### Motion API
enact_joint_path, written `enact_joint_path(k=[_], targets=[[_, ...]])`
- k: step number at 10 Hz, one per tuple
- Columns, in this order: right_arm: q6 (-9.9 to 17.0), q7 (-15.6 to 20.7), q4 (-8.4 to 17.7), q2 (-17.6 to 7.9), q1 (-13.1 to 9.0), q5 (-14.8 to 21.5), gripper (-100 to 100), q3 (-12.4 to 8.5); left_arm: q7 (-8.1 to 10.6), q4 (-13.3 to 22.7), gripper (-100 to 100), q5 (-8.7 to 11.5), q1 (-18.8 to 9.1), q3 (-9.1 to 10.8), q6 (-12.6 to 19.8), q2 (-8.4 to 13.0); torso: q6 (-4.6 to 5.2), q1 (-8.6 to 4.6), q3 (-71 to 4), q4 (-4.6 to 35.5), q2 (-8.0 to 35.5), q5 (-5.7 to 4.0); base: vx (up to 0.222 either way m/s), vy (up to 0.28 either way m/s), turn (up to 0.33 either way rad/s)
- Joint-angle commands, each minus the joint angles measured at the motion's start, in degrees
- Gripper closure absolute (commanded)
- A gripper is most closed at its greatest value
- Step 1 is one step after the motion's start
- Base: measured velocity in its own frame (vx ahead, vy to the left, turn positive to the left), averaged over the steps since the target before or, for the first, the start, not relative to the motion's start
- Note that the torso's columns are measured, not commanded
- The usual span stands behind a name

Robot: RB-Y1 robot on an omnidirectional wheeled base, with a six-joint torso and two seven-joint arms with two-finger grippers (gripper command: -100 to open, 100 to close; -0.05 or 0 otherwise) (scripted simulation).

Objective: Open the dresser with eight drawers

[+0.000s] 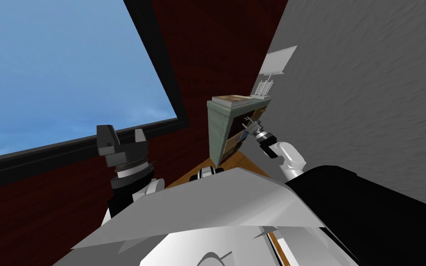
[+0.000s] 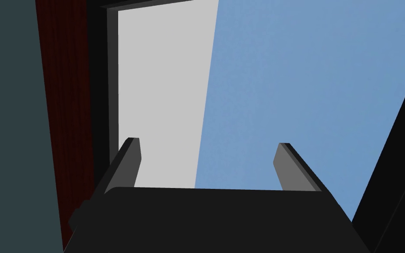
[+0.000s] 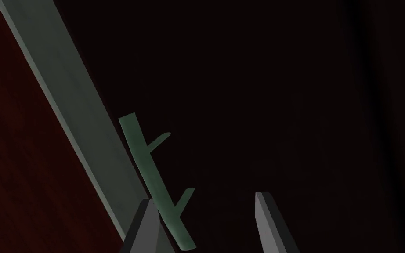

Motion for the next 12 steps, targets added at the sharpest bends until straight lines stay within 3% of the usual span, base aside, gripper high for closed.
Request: enact_joint_path(k=[1,8,9,12], targets=[[0.0,-0.3,-0.6,-0.5,0.1,-0.3,100,-0.6,0.00,0.0,0,0.0,0.0,0.00,0.0,0.0,-0.08,0.06,0.0,-0.3,-0.2,-0.26,-0.088,-0.071,-0.073],[-1.1,-1.2,-1.4,-1.3,1.3,-1.0,100,-0.8,0.00,0.0,0,0.0,0.0,0.00,0.0,0.0,-0.04,0.10,-0.2,-0.3,-0.5,-0.10,-0.148,-0.063,-0.047],[-0.3,-3.0,-2.2,-3.5,1.5,-1.8,-100,-2.5,0.00,0.0,0,0.0,0.0,0.00,0.0,0.0,-0.04,0.06,-0.2,-0.3,-0.4,-0.16,-0.055,-0.013,-0.075],[0.5,-5.8,-3.0,-6.7,2.3,-2.8,-100,-4.4,0.00,0.0,0,0.0,0.0,-0.01,0.0,0.0,-0.10,0.42,-0.6,-0.2,-0.9,0.17,0.055,0.043,-0.058]])
